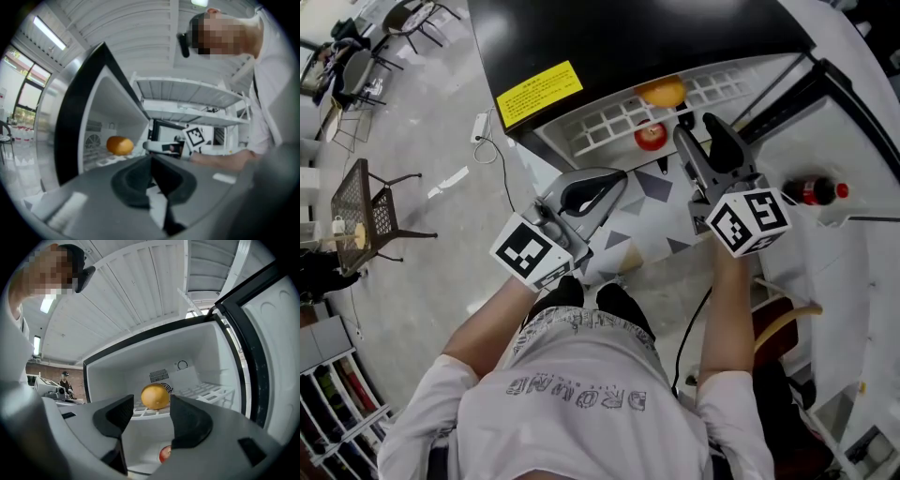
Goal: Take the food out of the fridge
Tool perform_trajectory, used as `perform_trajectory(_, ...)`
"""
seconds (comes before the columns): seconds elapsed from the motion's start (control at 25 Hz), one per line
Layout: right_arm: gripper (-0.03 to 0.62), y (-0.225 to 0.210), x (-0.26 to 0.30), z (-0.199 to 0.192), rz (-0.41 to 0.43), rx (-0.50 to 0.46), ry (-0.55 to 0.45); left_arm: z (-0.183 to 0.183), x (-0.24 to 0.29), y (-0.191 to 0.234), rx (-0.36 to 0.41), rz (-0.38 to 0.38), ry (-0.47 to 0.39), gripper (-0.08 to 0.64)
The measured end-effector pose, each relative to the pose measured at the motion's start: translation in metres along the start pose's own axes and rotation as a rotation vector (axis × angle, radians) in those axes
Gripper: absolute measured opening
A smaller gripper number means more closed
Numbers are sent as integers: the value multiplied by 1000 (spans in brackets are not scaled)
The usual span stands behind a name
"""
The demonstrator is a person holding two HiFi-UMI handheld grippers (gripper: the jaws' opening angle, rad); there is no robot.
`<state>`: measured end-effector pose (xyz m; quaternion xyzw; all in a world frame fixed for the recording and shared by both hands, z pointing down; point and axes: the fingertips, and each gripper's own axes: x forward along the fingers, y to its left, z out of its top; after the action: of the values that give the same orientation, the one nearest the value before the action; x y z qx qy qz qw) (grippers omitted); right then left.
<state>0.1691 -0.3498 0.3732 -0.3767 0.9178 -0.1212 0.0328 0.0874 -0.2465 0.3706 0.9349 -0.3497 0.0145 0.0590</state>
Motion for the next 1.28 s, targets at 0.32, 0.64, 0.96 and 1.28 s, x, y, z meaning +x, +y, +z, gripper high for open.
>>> perform_trajectory(0.32, 252, -9, 34, 5, 21, -84, 44, -2, 3, 4, -7, 6, 2, 8)
perform_trajectory(0.64, 273, -8, 58, 1, 39, -145, 109, -3, 1, 6, -19, 4, -3, 8)
perform_trajectory(0.96, 272, -7, 67, -2, 23, -161, 139, -2, -4, 8, -30, -3, -17, 8)
perform_trajectory(1.28, 262, -5, 58, 4, -16, -139, 109, -2, -11, 5, -36, -24, -21, 8)
